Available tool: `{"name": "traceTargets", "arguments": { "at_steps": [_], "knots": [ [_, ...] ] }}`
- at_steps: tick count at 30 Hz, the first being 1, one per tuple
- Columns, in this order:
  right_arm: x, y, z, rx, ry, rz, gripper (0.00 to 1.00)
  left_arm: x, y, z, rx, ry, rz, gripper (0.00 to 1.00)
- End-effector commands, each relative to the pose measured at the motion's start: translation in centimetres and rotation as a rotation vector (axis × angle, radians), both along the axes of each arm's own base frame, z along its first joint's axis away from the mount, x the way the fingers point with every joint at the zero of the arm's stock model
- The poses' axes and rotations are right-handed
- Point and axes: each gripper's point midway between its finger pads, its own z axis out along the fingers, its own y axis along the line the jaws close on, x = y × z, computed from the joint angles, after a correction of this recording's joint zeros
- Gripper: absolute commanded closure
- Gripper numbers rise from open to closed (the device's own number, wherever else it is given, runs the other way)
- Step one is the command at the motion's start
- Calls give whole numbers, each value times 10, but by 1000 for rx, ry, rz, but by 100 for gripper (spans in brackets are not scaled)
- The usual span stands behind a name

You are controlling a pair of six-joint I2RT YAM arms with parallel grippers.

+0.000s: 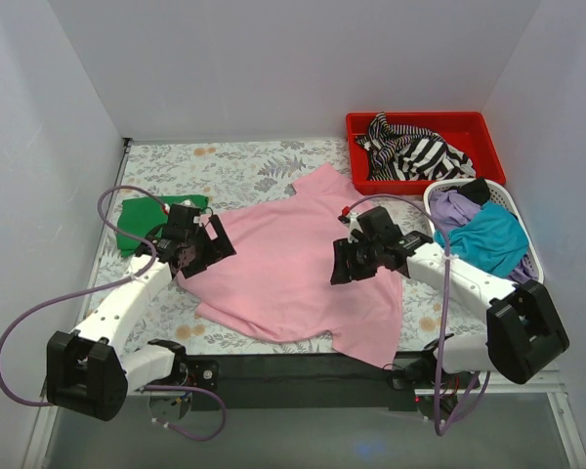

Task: Fold and stack the t-shirts
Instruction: Flatten the tshirt out

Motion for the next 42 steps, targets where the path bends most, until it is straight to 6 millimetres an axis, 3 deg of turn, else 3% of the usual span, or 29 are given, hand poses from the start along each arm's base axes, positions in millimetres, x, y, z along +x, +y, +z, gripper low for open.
{"name": "traceTargets", "arguments": {
  "at_steps": [1, 5, 10, 15, 18, 19, 24, 31, 34, 42],
  "knots": [
    [26, 5, 12, -7, -90, -23, 45, -21, -10, 11, -54, 59, -26, 8],
    [37, 10, 9, -22, -90, -19, 44, -60, 15, 9, -4, 149, 121, 8],
    [44, 16, 11, -22, -105, 13, 44, -90, 34, 7, 45, 209, 220, 8],
    [41, 16, 9, -21, -104, 38, 44, -111, 21, -1, -80, 216, 224, 8],
    [36, 16, 10, -9, -98, 57, 44, -129, 27, -4, -83, 231, 260, 8],
    [33, 15, 8, -10, -95, 61, 43, -128, 28, 0, -83, 210, 257, 2],
    [27, 10, 6, -16, -98, 62, 43, -130, 40, 15, -19, 202, 277, 2],
    [18, 1, 3, -16, -100, 29, 43, -121, 25, -5, -30, 254, 184, 2],
    [17, -2, 0, -24, -101, 20, 43, -128, 15, -16, -77, 289, 153, 15],
    [13, -5, -7, -34, -87, 19, 43, -128, 10, -17, -145, 271, 204, 25]
  ]
}}
